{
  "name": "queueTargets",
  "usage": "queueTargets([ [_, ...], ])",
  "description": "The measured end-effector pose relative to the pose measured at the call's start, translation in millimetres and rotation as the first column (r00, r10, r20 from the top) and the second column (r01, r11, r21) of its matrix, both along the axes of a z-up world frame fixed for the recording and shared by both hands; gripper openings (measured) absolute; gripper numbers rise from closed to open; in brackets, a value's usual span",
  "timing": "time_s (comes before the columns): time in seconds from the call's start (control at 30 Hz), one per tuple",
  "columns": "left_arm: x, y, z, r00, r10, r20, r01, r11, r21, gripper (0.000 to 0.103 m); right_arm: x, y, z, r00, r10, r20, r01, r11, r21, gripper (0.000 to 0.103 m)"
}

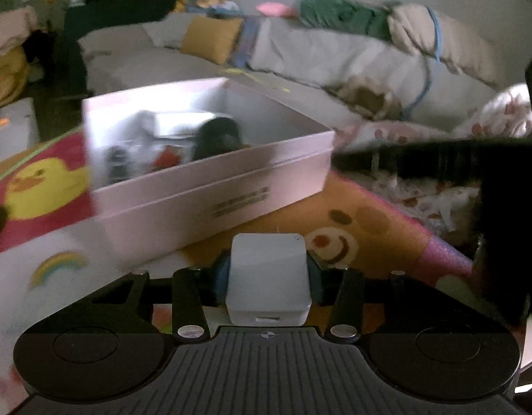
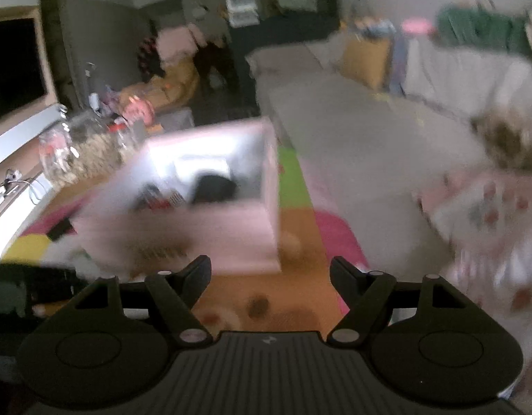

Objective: Organize rigid objects
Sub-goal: 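Grasp the white charger cube with the left gripper and lift it, then carry the charger cube with the left gripper while the right grasps the black phone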

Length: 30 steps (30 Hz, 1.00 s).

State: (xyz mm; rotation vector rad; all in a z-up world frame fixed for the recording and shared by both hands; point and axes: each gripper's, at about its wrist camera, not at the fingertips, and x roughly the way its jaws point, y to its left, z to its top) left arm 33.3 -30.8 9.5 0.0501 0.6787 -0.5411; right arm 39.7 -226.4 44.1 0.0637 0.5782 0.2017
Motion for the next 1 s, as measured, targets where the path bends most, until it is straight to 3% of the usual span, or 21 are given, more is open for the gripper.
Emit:
queueTargets([
  [0.1,-24,30,6,0.997,0.07,0.045,-0.069,0.998,-0.011,0.05,4,27,32,0.995,0.073,0.07,-0.071,0.997,-0.023,0.076],
  [0.2,-46,72,11,0.978,0.194,0.077,-0.193,0.981,-0.021,0.05,18,66,55,0.983,0.173,0.068,-0.172,0.985,-0.013,0.076],
  [0.37,-63,140,9,0.895,0.44,0.081,-0.438,0.898,-0.041,0.05,57,157,68,0.919,0.392,-0.046,-0.389,0.919,0.066,0.076],
  [0.43,-65,156,4,0.856,0.514,0.064,-0.513,0.858,-0.032,0.05,76,197,60,0.885,0.451,-0.117,-0.445,0.892,0.078,0.076],
  [0.5,-66,168,-1,0.838,0.544,0.038,-0.542,0.839,-0.041,0.05,95,236,42,0.857,0.472,-0.207,-0.467,0.881,0.077,0.076],
  [0.6,-68,169,-7,0.842,0.54,0.021,-0.538,0.841,-0.064,0.05,122,277,11,0.837,0.443,-0.321,-0.445,0.893,0.074,0.076],
  [0.67,-69,167,-6,0.843,0.537,0.031,-0.535,0.843,-0.054,0.05,138,298,-3,0.841,0.406,-0.359,-0.412,0.909,0.062,0.076],
  [0.8,-70,173,-9,0.845,0.535,0.022,-0.533,0.844,-0.063,0.05,161,322,-25,0.851,0.345,-0.396,-0.362,0.932,0.034,0.076],
  [0.9,-69,177,-10,0.844,0.536,0.002,-0.533,0.84,-0.097,0.05,160,341,-29,0.872,0.334,-0.358,-0.365,0.931,-0.02,0.078],
  [0.93,-69,178,-11,0.844,0.536,0.001,-0.533,0.84,-0.102,0.05,156,342,-29,0.874,0.338,-0.35,-0.375,0.926,-0.043,0.077],
  [1.0,-70,177,-11,0.844,0.537,0.0,-0.534,0.839,-0.104,0.05,146,341,-29,0.873,0.365,-0.323,-0.412,0.907,-0.09,0.059],
])
